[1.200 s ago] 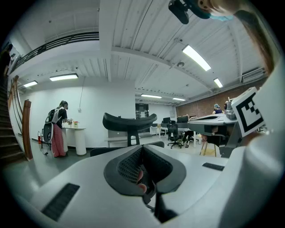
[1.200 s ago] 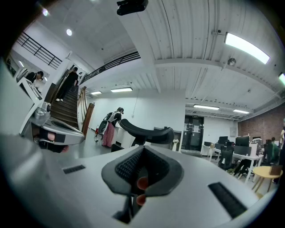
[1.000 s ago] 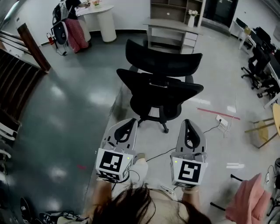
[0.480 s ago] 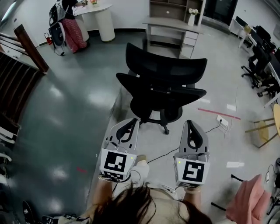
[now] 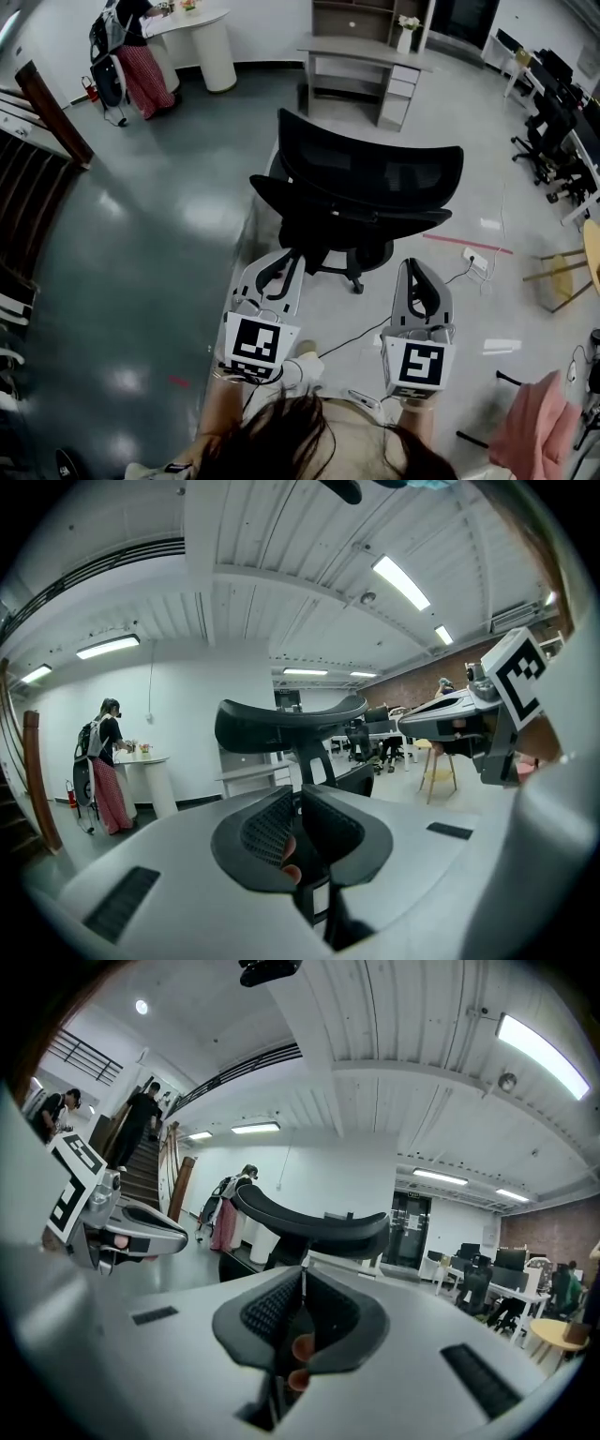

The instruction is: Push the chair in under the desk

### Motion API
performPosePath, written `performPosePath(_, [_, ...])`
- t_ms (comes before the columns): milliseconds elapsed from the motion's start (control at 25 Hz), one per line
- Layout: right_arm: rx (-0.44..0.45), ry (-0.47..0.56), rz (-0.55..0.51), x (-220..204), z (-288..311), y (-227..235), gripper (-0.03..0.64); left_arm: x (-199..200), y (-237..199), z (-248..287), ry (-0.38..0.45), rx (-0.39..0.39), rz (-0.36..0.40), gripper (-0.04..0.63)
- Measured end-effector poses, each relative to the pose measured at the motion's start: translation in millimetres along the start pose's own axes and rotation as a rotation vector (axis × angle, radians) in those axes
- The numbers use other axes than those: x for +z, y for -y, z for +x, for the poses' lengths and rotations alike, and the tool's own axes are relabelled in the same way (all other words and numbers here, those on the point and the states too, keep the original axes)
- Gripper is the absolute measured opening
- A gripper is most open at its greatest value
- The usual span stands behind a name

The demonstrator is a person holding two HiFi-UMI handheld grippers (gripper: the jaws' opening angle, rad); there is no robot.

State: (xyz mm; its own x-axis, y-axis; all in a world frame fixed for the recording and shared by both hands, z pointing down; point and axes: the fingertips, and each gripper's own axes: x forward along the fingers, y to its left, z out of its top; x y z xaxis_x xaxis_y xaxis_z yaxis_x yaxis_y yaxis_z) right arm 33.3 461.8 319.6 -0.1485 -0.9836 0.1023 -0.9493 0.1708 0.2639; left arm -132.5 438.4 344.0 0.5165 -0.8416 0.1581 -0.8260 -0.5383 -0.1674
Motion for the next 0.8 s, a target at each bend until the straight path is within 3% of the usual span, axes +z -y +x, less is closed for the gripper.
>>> performPosePath(400, [-0.033, -0.090, -0.025, -10, 28, -13, 0.029, -19, -34, 25, -0.025, -0.032, 0.010, 0.025])
performPosePath(800, [-0.053, -0.147, -0.069, -27, 55, -2, 0.050, -27, -45, 56, -0.051, -0.045, 0.075, 0.089])
